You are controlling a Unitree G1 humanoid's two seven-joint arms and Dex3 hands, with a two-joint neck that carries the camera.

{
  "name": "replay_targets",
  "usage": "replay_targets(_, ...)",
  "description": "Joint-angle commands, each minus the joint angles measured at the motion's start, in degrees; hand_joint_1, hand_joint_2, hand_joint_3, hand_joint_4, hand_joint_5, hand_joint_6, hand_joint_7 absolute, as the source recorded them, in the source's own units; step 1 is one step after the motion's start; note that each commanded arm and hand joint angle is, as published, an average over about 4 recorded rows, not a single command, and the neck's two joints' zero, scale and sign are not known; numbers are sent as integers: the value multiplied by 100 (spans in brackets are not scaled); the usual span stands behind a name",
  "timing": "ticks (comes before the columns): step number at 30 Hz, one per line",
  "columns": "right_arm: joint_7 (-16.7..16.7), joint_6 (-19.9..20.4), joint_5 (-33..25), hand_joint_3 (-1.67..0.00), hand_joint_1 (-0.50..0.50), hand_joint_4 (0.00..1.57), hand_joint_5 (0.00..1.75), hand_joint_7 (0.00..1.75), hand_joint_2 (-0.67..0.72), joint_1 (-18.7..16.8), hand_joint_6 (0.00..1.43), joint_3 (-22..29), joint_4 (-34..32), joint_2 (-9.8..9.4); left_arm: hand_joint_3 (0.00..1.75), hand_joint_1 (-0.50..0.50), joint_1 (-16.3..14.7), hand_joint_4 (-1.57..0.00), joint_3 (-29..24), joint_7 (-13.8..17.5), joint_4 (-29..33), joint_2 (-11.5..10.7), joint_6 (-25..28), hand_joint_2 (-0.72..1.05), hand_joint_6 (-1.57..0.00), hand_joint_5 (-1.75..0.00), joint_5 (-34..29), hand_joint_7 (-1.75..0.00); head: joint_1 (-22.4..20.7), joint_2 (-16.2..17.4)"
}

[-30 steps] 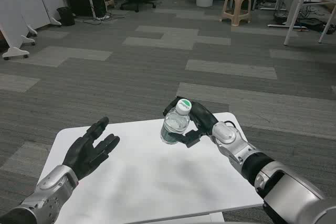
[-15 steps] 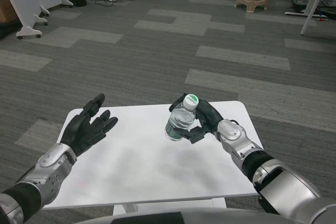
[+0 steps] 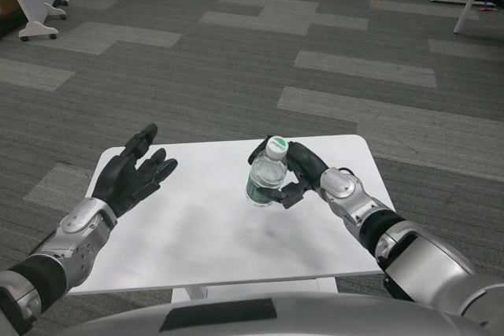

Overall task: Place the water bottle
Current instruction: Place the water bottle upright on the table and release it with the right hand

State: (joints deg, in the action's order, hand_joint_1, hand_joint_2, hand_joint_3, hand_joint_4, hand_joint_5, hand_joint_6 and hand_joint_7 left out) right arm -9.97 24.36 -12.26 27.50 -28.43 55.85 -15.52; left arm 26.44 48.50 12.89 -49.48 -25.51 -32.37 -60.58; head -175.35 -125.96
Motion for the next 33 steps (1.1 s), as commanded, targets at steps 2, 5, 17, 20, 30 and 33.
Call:
replay_targets(2,61,-233,479,-137,-29,128,155,161,-54,328,88,4,148,123,9,50,1,0,-34,-14,-26,-42,-41,105,0,-8,28,0,-9,28)
replay_targets(5,100,-252,646,-137,-29,128,155,161,-54,388,89,-9,387,189,9,50,1,0,-34,-14,-26,-42,-41,105,0,-10,28,0,-15,31)
replay_targets(17,746,-292,708,-143,-29,144,155,161,-54,546,110,461,1332,431,9,50,10,0,-51,-14,-35,-47,-41,105,0,-5,28,0,-33,52)
replay_targets(20,812,-294,677,-149,-29,151,162,161,-59,546,116,569,1440,457,9,50,10,0,-56,-14,-42,-51,-41,105,0,-3,28,0,-36,60)
replay_targets(30,830,-349,637,-151,-31,157,162,161,-60,546,123,540,1666,506,9,50,14,0,-60,-14,-66,-42,-68,105,0,-8,28,0,-48,62)
replay_targets(33,830,-380,637,-151,-29,157,155,161,-60,546,123,461,1721,514,9,50,16,0,-60,-14,-70,-42,-68,105,0,-10,28,0,-53,63)
